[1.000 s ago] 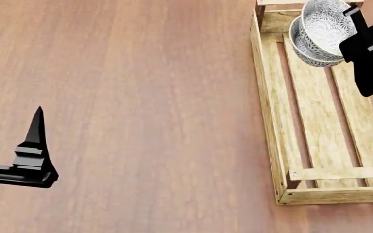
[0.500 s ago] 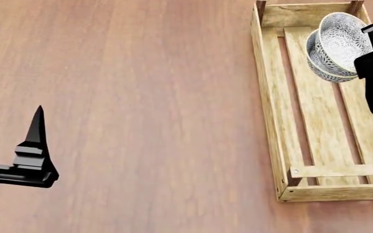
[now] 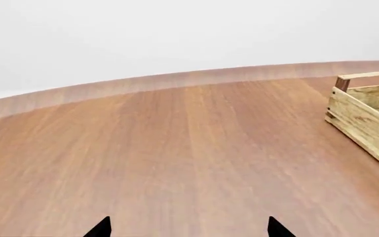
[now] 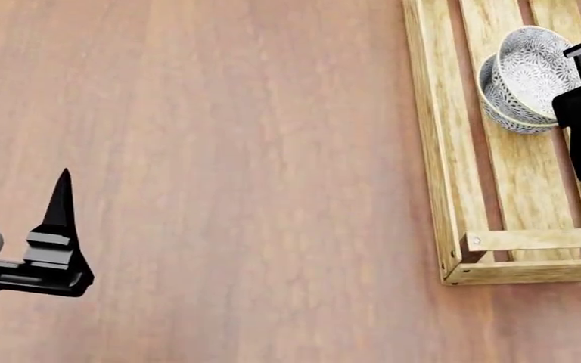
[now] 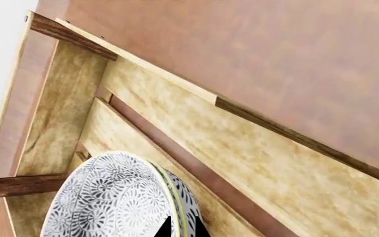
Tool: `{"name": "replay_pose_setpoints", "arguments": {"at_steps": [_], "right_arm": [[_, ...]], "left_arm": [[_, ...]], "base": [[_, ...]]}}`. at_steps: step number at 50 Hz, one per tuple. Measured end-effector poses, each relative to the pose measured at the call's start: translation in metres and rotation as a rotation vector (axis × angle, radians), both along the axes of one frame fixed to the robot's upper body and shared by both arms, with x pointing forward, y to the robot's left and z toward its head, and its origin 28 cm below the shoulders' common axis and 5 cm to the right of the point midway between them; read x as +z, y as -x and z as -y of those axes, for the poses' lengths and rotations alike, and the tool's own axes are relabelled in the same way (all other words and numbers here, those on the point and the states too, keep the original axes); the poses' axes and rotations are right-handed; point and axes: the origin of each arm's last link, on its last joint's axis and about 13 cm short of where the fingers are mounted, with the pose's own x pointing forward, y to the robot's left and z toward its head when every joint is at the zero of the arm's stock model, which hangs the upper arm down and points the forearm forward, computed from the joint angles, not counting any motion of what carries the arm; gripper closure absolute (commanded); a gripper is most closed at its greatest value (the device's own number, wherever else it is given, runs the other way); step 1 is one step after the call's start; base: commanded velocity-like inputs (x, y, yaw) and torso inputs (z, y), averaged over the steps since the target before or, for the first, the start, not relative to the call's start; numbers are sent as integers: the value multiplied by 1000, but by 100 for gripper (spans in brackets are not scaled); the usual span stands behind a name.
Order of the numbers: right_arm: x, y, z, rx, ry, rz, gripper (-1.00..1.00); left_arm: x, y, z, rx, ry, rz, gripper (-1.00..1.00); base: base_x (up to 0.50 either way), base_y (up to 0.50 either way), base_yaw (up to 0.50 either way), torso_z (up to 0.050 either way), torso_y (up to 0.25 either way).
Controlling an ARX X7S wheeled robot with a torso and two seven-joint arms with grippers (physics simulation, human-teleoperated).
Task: Stack the right bowl on the left bowl and place them in the tray.
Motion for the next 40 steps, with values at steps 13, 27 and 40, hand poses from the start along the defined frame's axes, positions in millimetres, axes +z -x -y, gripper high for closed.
{"name": "replay_pose_setpoints", "arguments": {"at_steps": [13, 27, 40], "right_arm": [[1, -1, -1, -2, 10, -8, -100], [4, -2, -4, 16, 17, -2, -100], [13, -8, -5, -68, 147, 39, -100]], "left_arm": [[0, 1, -1, -3, 8, 4, -100], [0, 2, -1, -5, 12, 7, -100], [0, 2, -1, -7, 14, 6, -100]], "base": [[0, 0, 0, 0, 0], [0, 0, 0, 0, 0], [0, 0, 0, 0, 0]]}}
